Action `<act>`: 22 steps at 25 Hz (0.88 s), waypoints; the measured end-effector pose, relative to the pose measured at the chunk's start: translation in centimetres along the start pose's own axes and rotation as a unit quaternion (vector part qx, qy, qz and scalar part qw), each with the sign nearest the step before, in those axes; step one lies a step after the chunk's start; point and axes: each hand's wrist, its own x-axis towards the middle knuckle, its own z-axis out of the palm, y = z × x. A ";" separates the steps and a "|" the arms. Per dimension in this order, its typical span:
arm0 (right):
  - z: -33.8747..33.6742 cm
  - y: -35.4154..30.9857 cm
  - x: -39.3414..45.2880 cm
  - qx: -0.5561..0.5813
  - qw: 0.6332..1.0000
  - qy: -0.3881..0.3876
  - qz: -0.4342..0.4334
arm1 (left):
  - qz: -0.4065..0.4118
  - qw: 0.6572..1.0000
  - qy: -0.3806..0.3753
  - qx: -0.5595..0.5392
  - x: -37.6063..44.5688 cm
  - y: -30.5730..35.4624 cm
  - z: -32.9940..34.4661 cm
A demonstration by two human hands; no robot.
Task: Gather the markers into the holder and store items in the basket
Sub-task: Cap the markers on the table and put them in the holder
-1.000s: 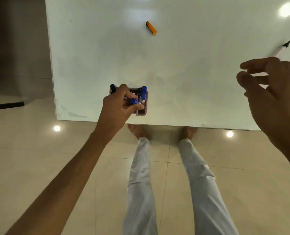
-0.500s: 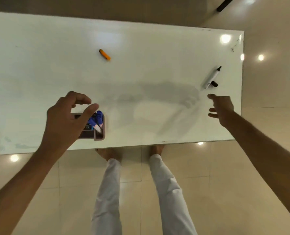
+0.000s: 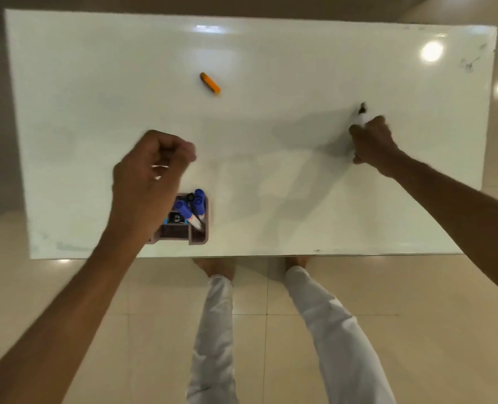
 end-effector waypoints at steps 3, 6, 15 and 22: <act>2.1 -4.7 -10.0 0.283 0.932 -0.223 0.047 | -0.023 0.993 -0.105 -0.057 -2.1 1.5 0.5; 1.8 -8.4 -20.3 0.367 0.871 -0.327 -0.010 | -0.132 0.950 -0.173 -0.224 -3.6 3.2 0.7; -2.1 -13.2 -28.4 0.307 0.926 -0.085 -0.205 | -0.332 0.753 -0.194 -0.533 -4.4 6.5 -0.2; -3.6 -10.6 -28.0 0.092 0.953 -0.137 -0.253 | -0.283 0.762 -0.163 -0.560 -4.0 5.7 -3.7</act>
